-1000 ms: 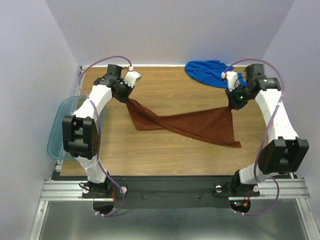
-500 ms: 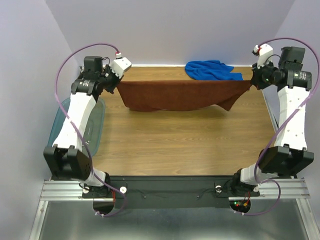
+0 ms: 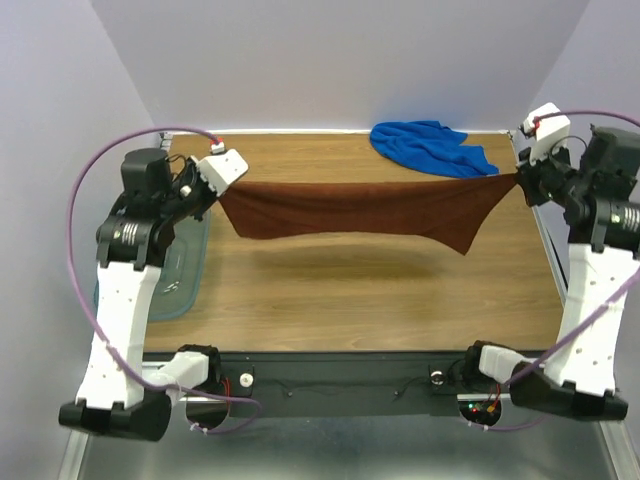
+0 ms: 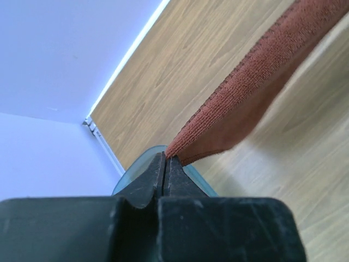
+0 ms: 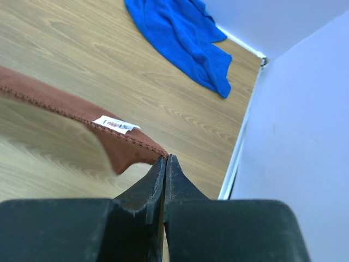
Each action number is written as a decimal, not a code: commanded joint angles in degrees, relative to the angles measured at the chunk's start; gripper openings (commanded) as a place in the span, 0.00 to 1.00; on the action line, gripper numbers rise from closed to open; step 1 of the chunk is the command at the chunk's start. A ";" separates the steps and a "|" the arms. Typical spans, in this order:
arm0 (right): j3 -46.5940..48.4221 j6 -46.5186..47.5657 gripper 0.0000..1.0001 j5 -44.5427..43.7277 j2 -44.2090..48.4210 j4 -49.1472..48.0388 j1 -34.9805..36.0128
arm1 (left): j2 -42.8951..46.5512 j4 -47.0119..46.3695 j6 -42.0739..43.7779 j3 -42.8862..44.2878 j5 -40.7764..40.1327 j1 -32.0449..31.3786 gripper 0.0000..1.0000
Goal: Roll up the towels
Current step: Flatten the towel, then fold the towel
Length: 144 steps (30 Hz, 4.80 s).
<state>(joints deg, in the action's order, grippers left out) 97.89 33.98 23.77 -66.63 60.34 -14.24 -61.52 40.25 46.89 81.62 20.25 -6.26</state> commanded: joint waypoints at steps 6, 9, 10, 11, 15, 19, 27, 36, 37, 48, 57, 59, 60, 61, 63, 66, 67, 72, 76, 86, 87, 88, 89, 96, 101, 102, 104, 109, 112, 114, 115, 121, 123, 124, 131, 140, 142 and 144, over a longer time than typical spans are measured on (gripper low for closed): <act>-5.42 4.43 0.01 -3.29 6.87 1.89 -0.61 | 5.97 6.77 1.01 -1.03 2.16 0.46 0.00; -9.10 6.01 0.01 -3.47 3.72 1.28 -0.61 | 1.77 4.85 -0.22 -2.60 1.55 0.46 0.00; -10.25 6.10 0.01 -3.38 2.83 0.49 -0.61 | 0.71 3.97 -0.57 -3.13 1.46 0.46 0.00; -11.65 6.28 0.01 -3.20 1.95 -0.47 -0.61 | -0.35 2.83 -1.01 -3.83 1.46 0.46 0.00; -17.02 6.19 0.01 -1.01 -3.93 -6.45 -0.61 | -6.93 -2.88 -2.86 -7.00 1.46 0.46 0.00; -18.35 4.87 0.01 0.92 -12.98 -11.20 -0.35 | -17.55 -8.42 -5.93 -7.10 1.81 0.37 0.00; -12.55 0.57 0.01 1.37 -31.17 -19.55 2.72 | -36.64 -18.36 -9.80 0.36 1.29 0.29 0.00; -3.94 -1.02 0.01 -0.04 -46.65 -22.10 3.78 | -51.94 -21.35 -11.47 7.67 -2.14 0.37 0.00; -3.50 -1.19 0.01 0.05 -47.36 -22.10 3.87 | -52.65 -21.44 -11.39 7.76 -2.14 0.37 0.00; -7.43 -0.41 0.00 0.49 -43.16 -22.10 4.04 | -48.36 -22.23 -9.46 3.81 -3.73 1.08 0.00; -15.09 2.41 0.01 -0.21 -37.61 -21.23 4.04 | -44.66 -20.56 -6.82 -0.23 -3.73 1.08 0.00; -16.84 3.37 0.01 -0.39 -36.21 -20.88 4.04 | -43.08 -19.95 -5.68 -1.72 -3.46 1.08 0.00; -17.37 3.72 0.01 -0.48 -35.77 -20.70 4.04 | -42.55 -19.69 -5.15 -2.17 -3.46 1.08 0.00; -17.81 4.34 0.01 -0.83 -35.41 -20.26 4.04 | -41.76 -18.64 -4.54 -2.61 -3.55 1.08 0.00; -18.52 5.22 0.00 -1.53 -34.80 -19.56 4.04 | -40.97 -17.58 -2.52 -4.01 -3.81 1.08 0.00; -21.32 7.33 0.01 -3.46 -32.52 -18.68 4.04 | -37.81 -16.08 -0.15 -6.82 -5.13 1.16 0.00; -22.20 7.85 0.01 -3.73 -31.90 -18.41 4.04 | -37.80 -15.91 0.30 -7.53 -5.39 1.16 0.00; -24.41 10.05 0.01 -3.91 -27.33 -15.52 4.04 | -32.71 -12.48 2.76 -11.74 -4.96 1.16 0.00; -24.85 11.72 0.01 -2.94 -24.78 -10.34 4.04 | -29.20 -10.46 4.60 -14.82 -4.87 1.16 0.00; -32.93 16.38 0.01 -2.23 -24.24 -4.08 4.48 | -29.27 -6.50 6.98 -20.19 -4.17 0.99 0.00; -33.46 15.86 0.01 -2.41 -24.77 -4.26 4.74 | -29.80 -6.59 6.55 -20.28 -4.17 0.55 0.00; -34.07 15.34 0.00 -3.02 -26.43 -5.39 5.18 | -31.11 -6.85 5.76 -20.36 -3.99 0.46 0.00; -34.08 14.81 0.01 -3.20 -27.23 -6.01 5.27 | -31.90 -7.11 5.14 -20.28 -3.73 0.29 0.00; -31.01 9.10 0.01 -4.78 -34.00 -11.20 6.15 | -38.15 -9.04 -0.57 -18.17 -2.06 -0.94 0.00; -25.83 6.46 0.00 -7.15 -39.09 -13.93 6.15 | -41.83 -12.38 -4.52 -16.42 -2.58 -1.47 0.00; -24.95 5.93 0.01 -7.25 -39.88 -14.19 6.15 | -42.45 -12.65 -5.57 -15.80 -2.85 -1.47 0.00; -22.05 5.23 0.00 -8.12 -41.64 -14.54 6.15 | -43.86 -13.52 -6.55 -13.69 -3.81 -1.47 0.00; -19.23 5.22 0.00 -9.53 -40.52 -14.46 6.07 | -43.08 -12.30 -7.52 -10.43 -3.47 -1.47 0.00; -20.62 6.54 0.01 -10.41 -37.88 -14.37 6.15 | -41.58 -11.25 -7.34 -10.08 -2.76 -1.47 0.00; -21.77 7.51 0.01 -11.46 -36.73 -14.28 6.07 | -40.88 -10.46 -7.26 -10.17 -2.76 -1.47 0.00; -22.30 7.86 0.00 -12.25 -36.21 -14.28 6.07 | -40.44 -10.37 -7.17 -10.34 -2.59 -1.47 0.00; -24.76 9.44 0.00 -10.77 -29.80 -12.44 5.98 | -35.26 -8.17 -6.03 -11.31 -2.76 -1.47 0.00; -24.67 9.88 0.01 -9.80 -29.17 -10.69 6.07 | -33.59 -7.65 -5.68 -11.93 -3.81 -1.47 0.00; -24.85 9.97 0.01 -9.45 -29.17 -10.24 5.98 | -33.15 -7.38 -5.24 -12.10 -4.08 -1.47 0.00; -27.31 11.72 0.01 -8.74 -29.87 -8.66 6.07 | -31.03 -4.92 -3.48 -13.16 -3.90 -1.47 0.00; -31.26 13.92 0.01 -10.50 -29.96 -8.57 6.07 | -31.47 -5.53 -1.54 -17.90 -6.27 -1.47 0.00; -31.44 13.75 0.00 -10.32 -30.83 -8.83 6.07 | -33.05 -7.20 -1.98 -18.60 -6.98 -1.47 0.00; -31.27 13.40 0.00 -10.32 -31.63 -9.27 6.07 | -34.71 -7.99 -2.42 -18.43 -7.24 -1.47 0.00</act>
<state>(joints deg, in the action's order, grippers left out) 66.54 46.70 14.55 -97.36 51.09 -8.43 -94.78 33.19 44.10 63.72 15.18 -7.84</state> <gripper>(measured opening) 0.012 0.033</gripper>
